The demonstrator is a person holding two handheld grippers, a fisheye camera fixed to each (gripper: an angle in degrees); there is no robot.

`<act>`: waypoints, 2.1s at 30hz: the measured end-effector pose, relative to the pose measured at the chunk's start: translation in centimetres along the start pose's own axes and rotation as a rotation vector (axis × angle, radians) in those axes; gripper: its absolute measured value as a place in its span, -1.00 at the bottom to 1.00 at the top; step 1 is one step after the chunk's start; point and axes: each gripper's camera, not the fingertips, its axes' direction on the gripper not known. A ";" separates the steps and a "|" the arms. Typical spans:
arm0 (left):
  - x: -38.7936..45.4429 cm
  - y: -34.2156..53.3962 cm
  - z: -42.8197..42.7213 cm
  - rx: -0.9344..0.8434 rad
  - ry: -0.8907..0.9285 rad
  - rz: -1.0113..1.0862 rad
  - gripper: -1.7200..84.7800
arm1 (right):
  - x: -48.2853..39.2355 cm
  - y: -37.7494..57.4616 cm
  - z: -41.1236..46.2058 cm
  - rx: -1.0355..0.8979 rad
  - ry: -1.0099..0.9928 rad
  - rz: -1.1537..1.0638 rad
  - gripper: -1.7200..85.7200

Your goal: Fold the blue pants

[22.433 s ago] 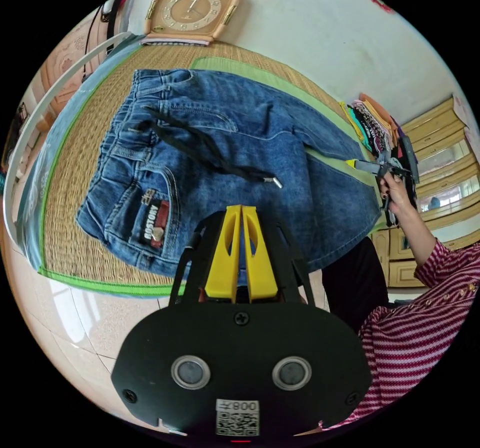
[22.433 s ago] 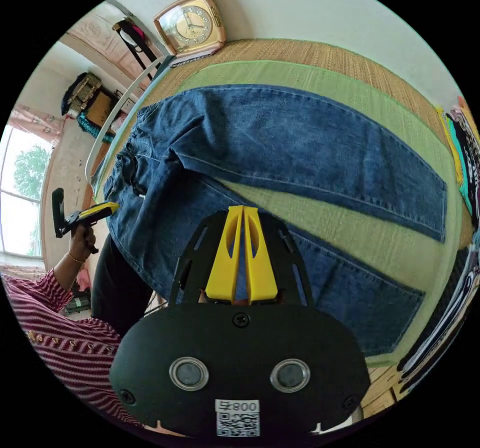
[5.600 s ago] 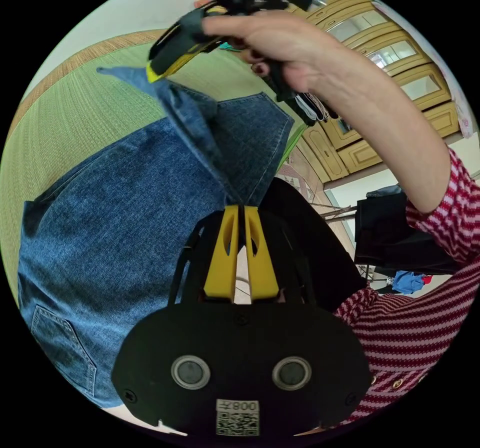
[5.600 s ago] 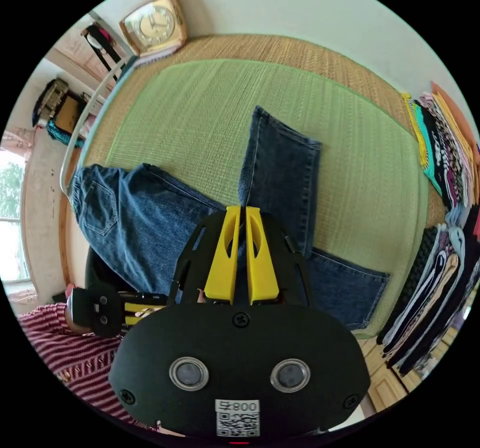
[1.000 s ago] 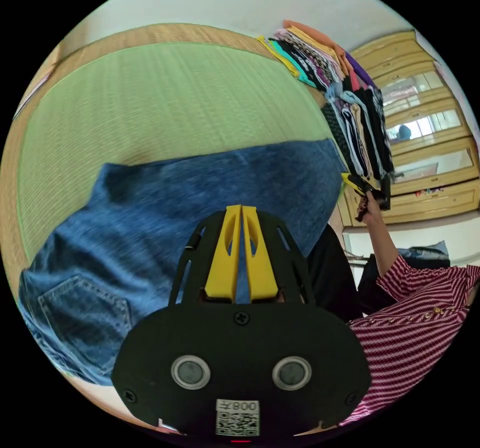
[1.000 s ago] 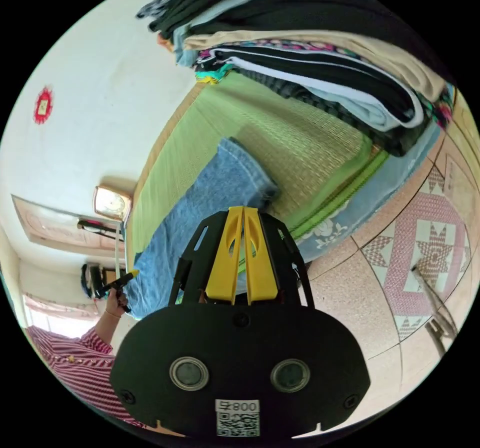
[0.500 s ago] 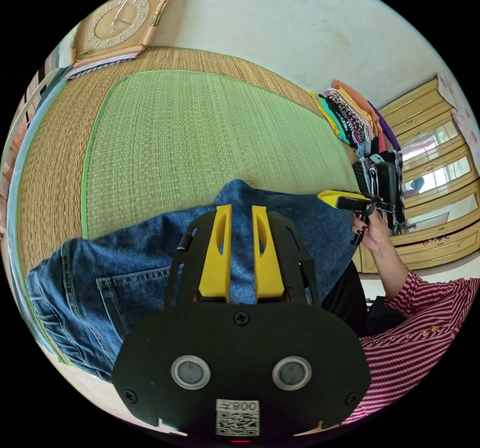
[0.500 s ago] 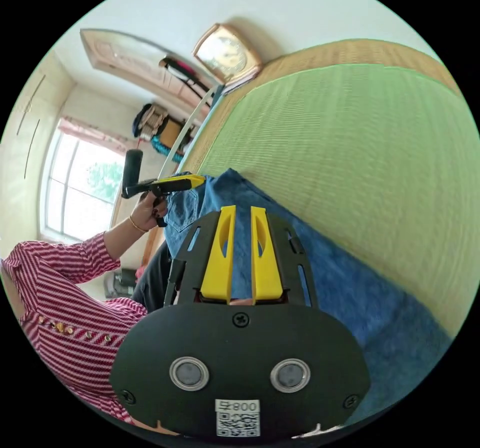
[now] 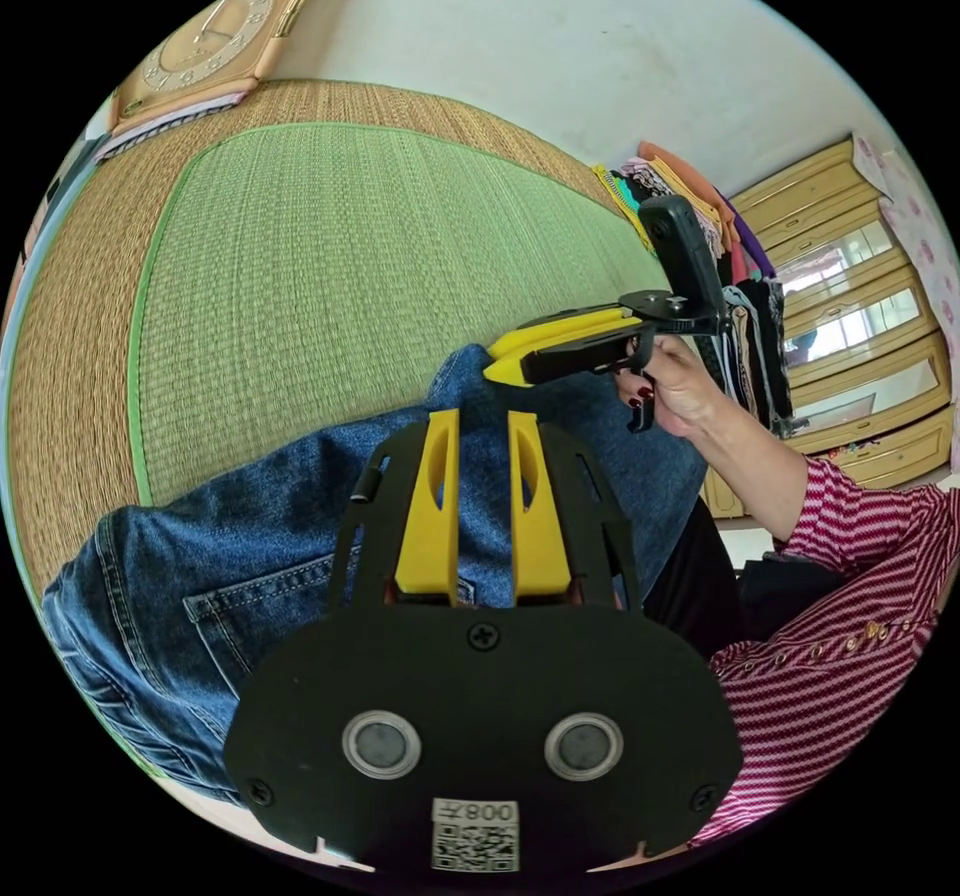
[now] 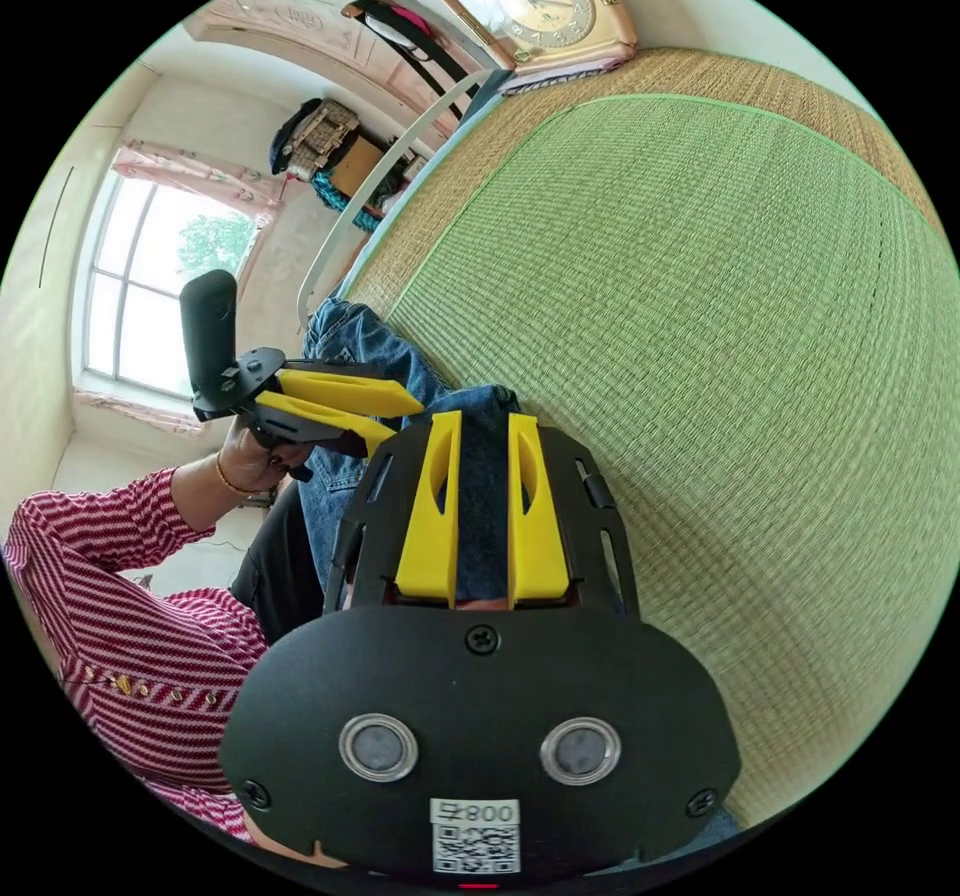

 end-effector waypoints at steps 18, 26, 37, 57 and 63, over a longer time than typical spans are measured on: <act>-7.0 -2.7 -4.6 -0.200 0.123 0.211 -0.74 | -3.2 0.7 -13.6 0.082 -0.023 -0.091 -0.94; -8.1 -1.8 -6.0 -0.209 0.044 0.272 -0.79 | 1.7 1.7 -17.1 0.096 -0.199 0.005 -0.87; -10.0 -1.0 -6.8 -0.212 0.055 0.288 -0.79 | 2.6 -1.7 -21.7 0.041 -0.230 0.001 -0.90; -12.9 2.3 -1.6 -0.228 -0.040 0.160 -0.81 | 0.9 4.2 -22.3 0.038 -0.004 0.140 -0.96; -12.2 5.1 -1.9 -0.070 -0.151 0.106 -0.85 | -2.4 3.7 -22.9 0.041 0.078 0.158 -0.96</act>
